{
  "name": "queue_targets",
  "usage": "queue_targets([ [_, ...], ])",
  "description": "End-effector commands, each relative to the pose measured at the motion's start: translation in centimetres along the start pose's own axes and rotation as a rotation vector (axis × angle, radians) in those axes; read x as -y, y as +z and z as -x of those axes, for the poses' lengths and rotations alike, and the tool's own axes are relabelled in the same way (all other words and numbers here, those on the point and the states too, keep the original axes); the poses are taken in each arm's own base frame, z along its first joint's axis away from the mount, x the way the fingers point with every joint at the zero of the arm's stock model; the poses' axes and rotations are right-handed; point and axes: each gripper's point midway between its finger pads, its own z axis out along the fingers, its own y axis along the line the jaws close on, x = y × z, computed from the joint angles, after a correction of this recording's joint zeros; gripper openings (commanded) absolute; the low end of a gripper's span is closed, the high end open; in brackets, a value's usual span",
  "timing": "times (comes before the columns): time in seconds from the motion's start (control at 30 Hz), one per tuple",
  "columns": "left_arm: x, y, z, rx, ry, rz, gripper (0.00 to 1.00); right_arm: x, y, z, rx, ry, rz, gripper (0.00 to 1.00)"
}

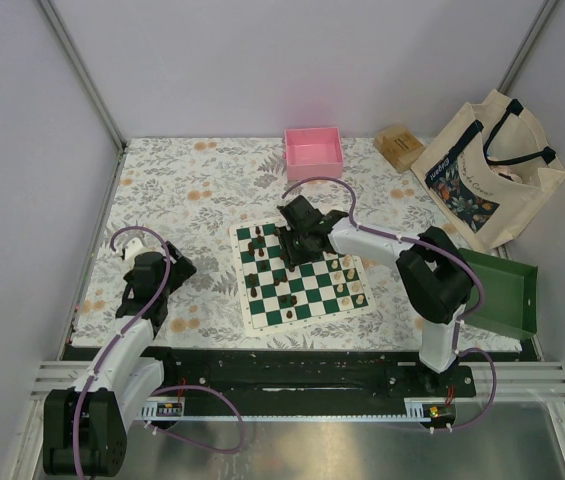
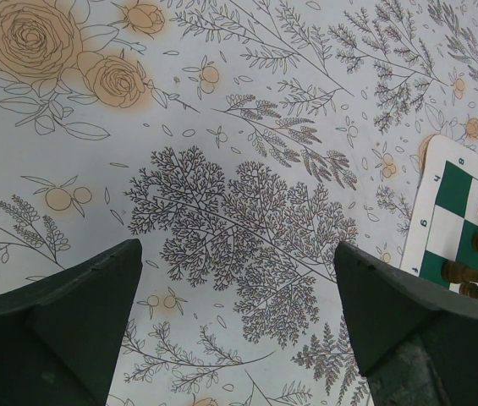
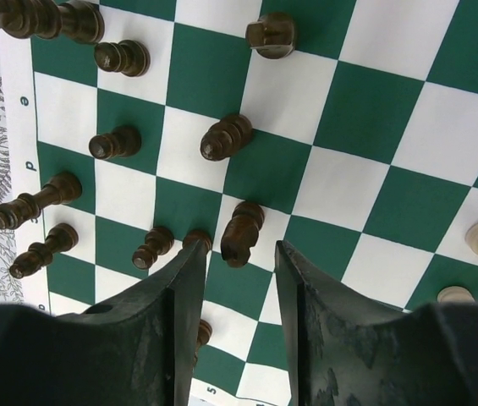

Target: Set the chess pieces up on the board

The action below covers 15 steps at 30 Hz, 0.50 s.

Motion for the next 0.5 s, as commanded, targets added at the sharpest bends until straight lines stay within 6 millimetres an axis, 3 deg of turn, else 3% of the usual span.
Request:
queue_targets([
  [0.0, 1.6, -0.1, 2.2, 0.068, -0.012, -0.052, 0.99, -1.4, 0.1, 1.3, 0.033, -0.016, 0.027, 0.46],
  [0.13, 1.6, -0.1, 2.2, 0.068, -0.012, -0.051, 0.99, -1.5, 0.4, 1.2, 0.024, -0.014, 0.032, 0.41],
  [0.3, 1.6, -0.1, 2.2, 0.068, -0.012, -0.051, 0.99, -1.5, 0.2, 1.5, 0.034, -0.019, 0.031, 0.25],
  [0.47, 1.6, -0.1, 2.2, 0.066, -0.010, -0.051, 0.99, -1.7, -1.8, 2.1, 0.079, -0.026, 0.035, 0.16],
])
